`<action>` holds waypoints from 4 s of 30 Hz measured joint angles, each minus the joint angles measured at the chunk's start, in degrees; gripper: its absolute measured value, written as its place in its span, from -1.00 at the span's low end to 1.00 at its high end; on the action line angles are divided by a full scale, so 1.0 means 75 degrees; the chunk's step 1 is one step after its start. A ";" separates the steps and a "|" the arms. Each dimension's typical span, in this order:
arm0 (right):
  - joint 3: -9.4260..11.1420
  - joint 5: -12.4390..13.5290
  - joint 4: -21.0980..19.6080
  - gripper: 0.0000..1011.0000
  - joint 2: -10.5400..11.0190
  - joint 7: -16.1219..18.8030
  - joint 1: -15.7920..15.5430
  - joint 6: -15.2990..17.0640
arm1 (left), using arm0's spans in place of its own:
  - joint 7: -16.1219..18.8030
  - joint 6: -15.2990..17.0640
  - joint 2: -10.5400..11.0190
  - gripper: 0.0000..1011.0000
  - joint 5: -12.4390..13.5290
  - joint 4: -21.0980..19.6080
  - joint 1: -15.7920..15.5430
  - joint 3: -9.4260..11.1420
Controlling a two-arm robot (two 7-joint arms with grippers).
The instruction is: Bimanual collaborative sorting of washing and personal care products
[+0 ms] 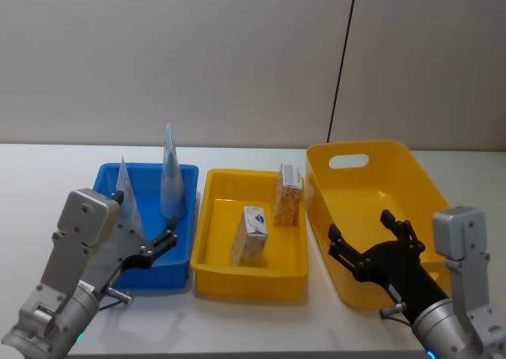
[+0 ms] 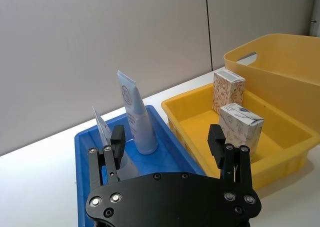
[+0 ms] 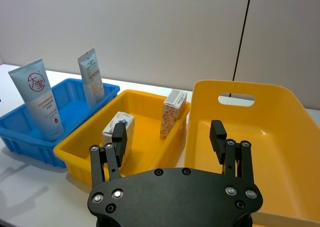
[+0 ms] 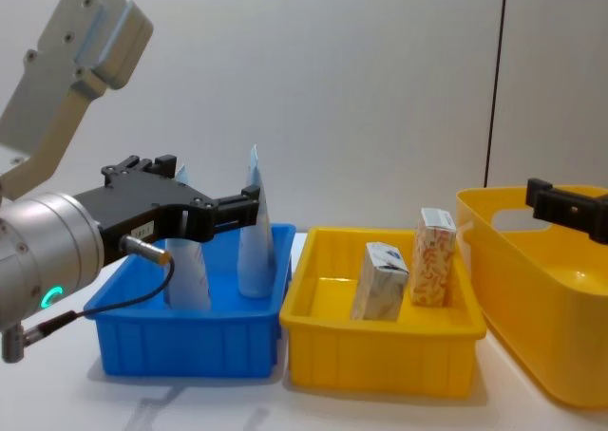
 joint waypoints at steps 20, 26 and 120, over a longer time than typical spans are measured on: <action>0.0000 0.0000 0.0000 0.98 0.0000 0.0000 0.0000 0.0000 | 0.0000 0.0000 0.0000 0.98 0.0000 0.0000 0.0000 0.0000; 0.0000 0.0001 0.0000 0.98 0.0000 0.0000 0.0000 0.0000 | 0.0000 0.0000 0.0000 0.98 0.0000 0.0000 0.0000 0.0000; 0.0000 0.0001 -0.0001 0.98 0.0000 0.0000 0.0000 0.0000 | -0.0858 0.0917 -0.0879 0.98 -0.1169 0.2606 -0.1316 -0.0950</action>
